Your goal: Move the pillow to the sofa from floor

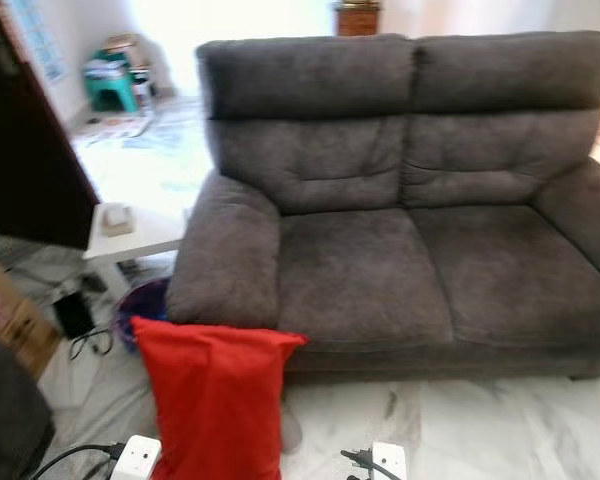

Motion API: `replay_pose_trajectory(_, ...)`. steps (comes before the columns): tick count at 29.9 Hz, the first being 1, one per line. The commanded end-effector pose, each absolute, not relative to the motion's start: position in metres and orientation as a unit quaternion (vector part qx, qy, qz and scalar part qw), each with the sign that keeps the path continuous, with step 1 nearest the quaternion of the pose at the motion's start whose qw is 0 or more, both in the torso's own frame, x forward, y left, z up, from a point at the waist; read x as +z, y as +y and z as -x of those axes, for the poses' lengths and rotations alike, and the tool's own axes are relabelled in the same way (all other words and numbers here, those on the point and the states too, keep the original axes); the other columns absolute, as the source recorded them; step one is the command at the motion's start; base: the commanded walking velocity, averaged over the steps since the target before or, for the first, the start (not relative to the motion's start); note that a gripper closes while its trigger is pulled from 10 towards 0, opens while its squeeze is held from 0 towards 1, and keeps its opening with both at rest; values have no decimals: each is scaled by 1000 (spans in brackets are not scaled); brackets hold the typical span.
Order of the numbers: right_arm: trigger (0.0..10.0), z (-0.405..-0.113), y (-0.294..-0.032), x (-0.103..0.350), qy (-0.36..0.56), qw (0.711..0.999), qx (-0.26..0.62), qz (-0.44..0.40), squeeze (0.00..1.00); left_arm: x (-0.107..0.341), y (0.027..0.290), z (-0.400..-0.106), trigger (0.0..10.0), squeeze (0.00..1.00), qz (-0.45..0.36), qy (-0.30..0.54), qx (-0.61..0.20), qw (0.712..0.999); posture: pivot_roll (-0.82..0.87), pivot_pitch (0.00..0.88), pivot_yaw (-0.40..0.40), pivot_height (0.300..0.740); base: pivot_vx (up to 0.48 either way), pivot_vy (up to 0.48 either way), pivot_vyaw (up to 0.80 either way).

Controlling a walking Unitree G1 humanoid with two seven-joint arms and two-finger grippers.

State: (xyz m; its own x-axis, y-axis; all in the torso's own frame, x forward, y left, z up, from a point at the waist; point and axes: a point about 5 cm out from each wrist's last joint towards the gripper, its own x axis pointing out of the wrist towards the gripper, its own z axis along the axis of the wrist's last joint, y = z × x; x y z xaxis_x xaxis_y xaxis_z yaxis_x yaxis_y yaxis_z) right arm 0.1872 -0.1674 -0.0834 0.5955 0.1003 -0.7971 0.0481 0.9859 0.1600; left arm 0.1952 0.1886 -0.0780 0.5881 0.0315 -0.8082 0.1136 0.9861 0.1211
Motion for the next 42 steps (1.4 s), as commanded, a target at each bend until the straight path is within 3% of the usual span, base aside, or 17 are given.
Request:
replay_pose_trajectory(1,10000,-184,-169,-85,449,890,13,-80,0,-79,192,-193,10000,0,-82,459,-22,884,-52,0,80,740,0,0,800)
replay_pose_trajectory(14,10000,-185,-172,-83,444,892,12,-81,0,-78,190,-194,10000,0,-73,456,-15,887,-62,0,73,740,0,0,800)
replay_pose_trajectory(24,10000,-187,-181,-82,445,893,24,-61,0,-79,183,-195,10000,0,-59,453,-8,890,-77,0,16,740,0,0,694)
replay_pose_trajectory(32,10000,-188,-196,-79,444,894,8,-59,0,-83,171,-190,10000,0,-45,459,-9,888,-76,0,-12,740,0,0,0)
replay_pose_trajectory(42,10000,-199,-196,-74,438,896,1,-70,0,-82,184,-188,10000,0,-49,456,7,889,-68,4,17,740,0,0,0)
